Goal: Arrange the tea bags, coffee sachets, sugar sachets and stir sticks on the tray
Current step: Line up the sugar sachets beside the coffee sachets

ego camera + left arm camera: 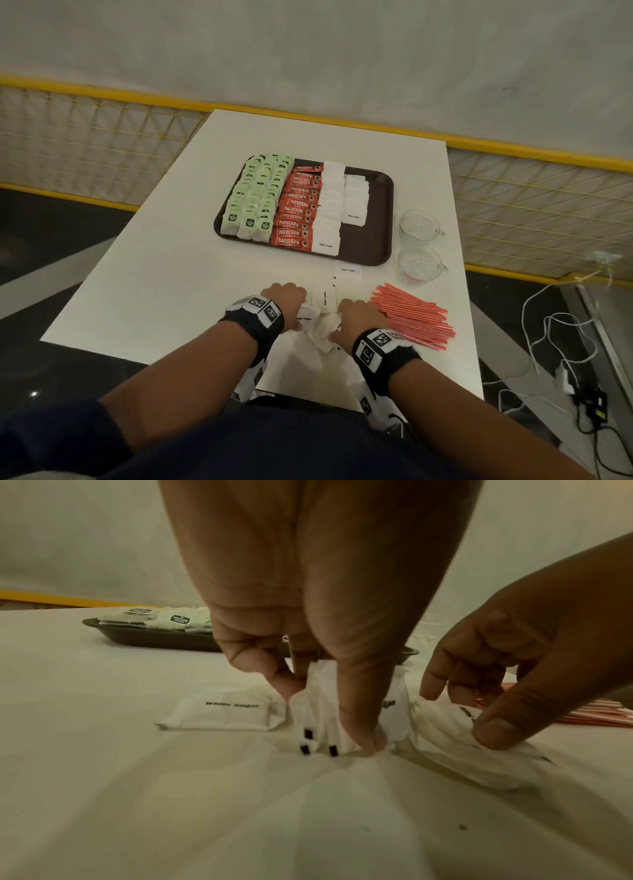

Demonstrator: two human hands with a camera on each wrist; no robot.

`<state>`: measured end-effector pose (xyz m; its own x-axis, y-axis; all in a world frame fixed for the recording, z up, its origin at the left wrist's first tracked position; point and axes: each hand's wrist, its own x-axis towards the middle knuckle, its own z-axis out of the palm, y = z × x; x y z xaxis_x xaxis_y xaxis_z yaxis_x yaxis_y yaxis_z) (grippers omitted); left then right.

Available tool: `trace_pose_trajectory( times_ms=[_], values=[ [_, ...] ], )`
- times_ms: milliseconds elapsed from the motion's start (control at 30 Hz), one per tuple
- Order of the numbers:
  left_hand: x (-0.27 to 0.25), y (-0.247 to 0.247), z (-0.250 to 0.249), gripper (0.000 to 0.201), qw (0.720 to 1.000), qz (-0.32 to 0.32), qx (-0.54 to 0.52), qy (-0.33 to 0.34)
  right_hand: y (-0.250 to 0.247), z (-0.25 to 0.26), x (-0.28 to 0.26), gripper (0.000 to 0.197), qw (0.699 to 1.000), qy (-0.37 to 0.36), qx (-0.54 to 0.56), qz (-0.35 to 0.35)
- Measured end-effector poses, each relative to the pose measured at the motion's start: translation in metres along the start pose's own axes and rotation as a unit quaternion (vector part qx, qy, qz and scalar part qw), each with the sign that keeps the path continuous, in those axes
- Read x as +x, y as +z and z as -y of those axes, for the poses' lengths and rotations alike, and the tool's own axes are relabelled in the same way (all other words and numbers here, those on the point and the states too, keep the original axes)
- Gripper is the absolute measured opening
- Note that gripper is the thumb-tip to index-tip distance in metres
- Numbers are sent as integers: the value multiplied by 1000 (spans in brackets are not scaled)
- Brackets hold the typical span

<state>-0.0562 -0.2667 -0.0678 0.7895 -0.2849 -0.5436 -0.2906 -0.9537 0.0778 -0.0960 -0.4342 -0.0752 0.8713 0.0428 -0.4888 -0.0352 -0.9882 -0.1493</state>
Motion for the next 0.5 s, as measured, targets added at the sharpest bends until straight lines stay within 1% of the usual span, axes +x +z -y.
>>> trace_pose_trajectory(
  times_ms=[133, 200, 267, 333, 400, 500],
  values=[
    [0, 4, -1, 44, 1000, 7, 7, 1, 0, -1, 2, 53, 1000, -3, -13, 11],
    [-1, 4, -3, 37, 1000, 12, 23, 4, -1, 1, 2, 51, 1000, -7, -22, 16],
    [-2, 3, -5, 31, 999, 18, 32, 9, -1, 3, 1, 45, 999, -16, -19, 21],
    [-3, 4, -6, 26, 999, 19, 28, 14, -1, 5, -1, 35, 999, -22, 2, 24],
    [-4, 4, -3, 23, 1000, 20, -11, 12, -2, 3, -3, 31, 998, -26, 53, 24],
    [-5, -2, 4, 26, 991, 23, -131, 18, -10, -6, -4, 36, 986, -13, 166, 23]
  ],
)
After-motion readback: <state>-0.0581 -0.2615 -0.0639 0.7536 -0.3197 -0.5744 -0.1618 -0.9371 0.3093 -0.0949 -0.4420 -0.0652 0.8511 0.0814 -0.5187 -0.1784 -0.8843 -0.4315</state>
